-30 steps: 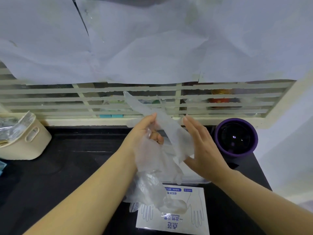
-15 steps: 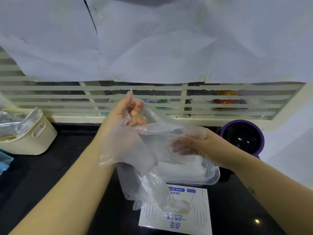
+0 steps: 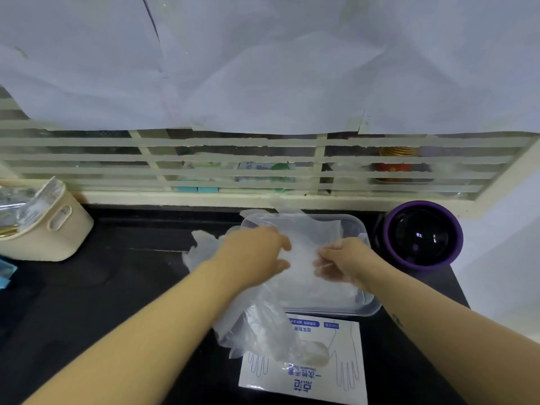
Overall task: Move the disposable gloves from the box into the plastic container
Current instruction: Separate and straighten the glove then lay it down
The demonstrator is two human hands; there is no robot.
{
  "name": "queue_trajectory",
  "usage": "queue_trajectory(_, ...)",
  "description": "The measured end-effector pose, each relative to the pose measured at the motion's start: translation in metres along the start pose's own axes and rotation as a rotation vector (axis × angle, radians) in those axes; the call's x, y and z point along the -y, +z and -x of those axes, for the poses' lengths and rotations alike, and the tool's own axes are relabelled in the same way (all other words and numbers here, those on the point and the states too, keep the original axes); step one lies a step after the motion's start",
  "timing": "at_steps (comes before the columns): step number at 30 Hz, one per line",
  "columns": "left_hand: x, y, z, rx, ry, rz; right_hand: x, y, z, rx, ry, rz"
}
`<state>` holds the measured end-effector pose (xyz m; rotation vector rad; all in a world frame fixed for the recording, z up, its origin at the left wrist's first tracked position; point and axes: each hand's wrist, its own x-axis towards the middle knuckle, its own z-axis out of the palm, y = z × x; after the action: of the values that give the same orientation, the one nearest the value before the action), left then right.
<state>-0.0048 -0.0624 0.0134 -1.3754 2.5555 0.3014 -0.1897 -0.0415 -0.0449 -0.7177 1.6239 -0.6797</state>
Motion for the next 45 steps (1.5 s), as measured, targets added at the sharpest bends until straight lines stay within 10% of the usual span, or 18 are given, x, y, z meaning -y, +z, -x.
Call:
queue_trajectory(7,-0.011,0.047,-0.035,0.287,0.021,-0.107,0.004,-0.003,0.007,-0.062,-0.127,0.577)
queue_trajectory(11,-0.015,0.059,-0.046,0.344,0.041,-0.049,0.009,-0.006,0.026,-0.452,-0.702,0.821)
queue_trajectory(13,-0.017,0.062,-0.052,0.369,0.043,-0.006,0.010,0.006,0.026,-0.374,-0.857,0.846)
queue_trajectory(17,-0.018,0.069,-0.064,0.401,-0.008,0.114,-0.011,0.033,-0.009,0.064,-0.425,1.048)
queue_trajectory(23,-0.001,0.061,-0.063,0.323,-0.085,0.464,-0.035,0.032,-0.040,0.182,-0.263,1.255)
queue_trajectory(30,0.018,-0.031,-0.024,-0.224,-0.116,1.013,0.028,0.015,0.004,0.024,-0.543,0.816)
queue_trajectory(36,0.010,-0.079,-0.012,-0.500,-0.090,1.274,0.097,0.014,0.075,0.246,-0.583,0.326)
queue_trajectory(42,0.002,-0.087,-0.003,-0.558,-0.014,1.161,0.106,0.010,0.084,-0.054,-0.789,0.481)
queue_trajectory(45,0.017,-0.085,0.004,-0.312,0.097,1.040,0.105,-0.009,0.086,0.005,-0.717,0.347)
